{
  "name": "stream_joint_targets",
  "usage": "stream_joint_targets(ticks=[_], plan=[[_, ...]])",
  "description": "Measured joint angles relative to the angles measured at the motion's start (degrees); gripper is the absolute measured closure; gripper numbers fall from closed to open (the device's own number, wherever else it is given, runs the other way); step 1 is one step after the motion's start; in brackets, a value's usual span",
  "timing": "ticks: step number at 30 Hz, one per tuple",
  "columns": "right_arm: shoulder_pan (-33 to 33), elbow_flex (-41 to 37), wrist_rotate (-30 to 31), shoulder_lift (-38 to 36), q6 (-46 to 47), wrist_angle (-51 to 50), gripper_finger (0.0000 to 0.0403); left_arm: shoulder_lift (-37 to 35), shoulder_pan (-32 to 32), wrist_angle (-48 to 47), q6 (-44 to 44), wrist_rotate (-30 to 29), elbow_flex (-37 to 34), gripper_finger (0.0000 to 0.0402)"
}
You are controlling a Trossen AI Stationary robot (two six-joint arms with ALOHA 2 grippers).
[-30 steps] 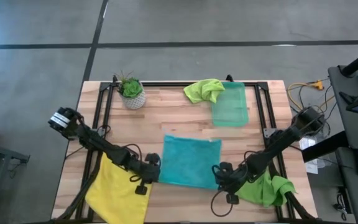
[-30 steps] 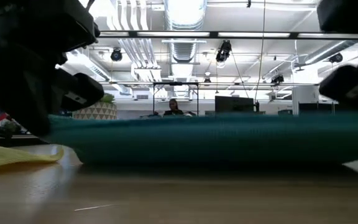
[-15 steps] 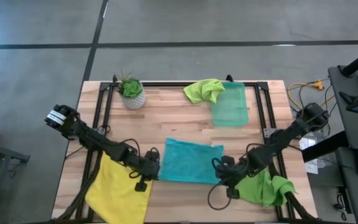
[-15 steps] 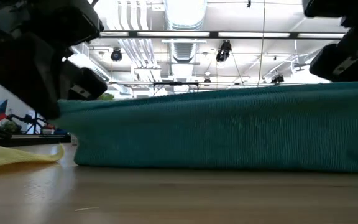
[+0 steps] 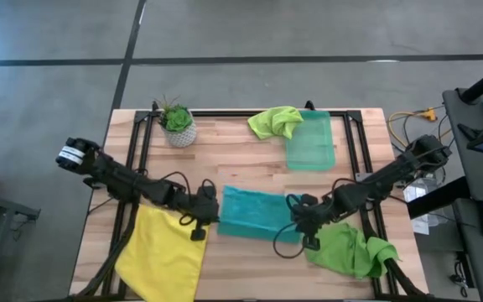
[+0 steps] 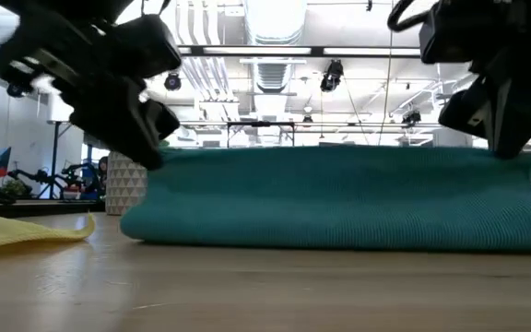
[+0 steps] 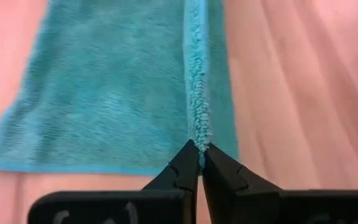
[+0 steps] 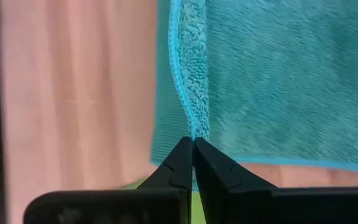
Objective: Fold microfiber towels
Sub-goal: Fold the blue towel
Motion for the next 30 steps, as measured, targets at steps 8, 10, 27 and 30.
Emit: stream_joint_targets(ticks=[8,10,27,30], plan=[[-4.4,-0.7,0.2,0.3,-2.8,-1.0,0.0394,0.0,4.0,0.0,0.2,-2.7,0.0,0.0401],[-5.7,-0.9,0.2,0.3,-3.6,-1.0,0.0394,0.0,5.0,0.1,0.3,-2.8,-0.1,0.0401],[-14.4,-3.6,0.2,0.3,-7.2,-1.4,0.0394,0.0,11.3,0.1,0.3,-2.9,-1.0,0.0401],[-15.0,-4.2,0.3,0.3,-7.1,-2.7,0.0394,-0.1,12.1,0.2,0.3,-2.9,-1.0,0.0401]])
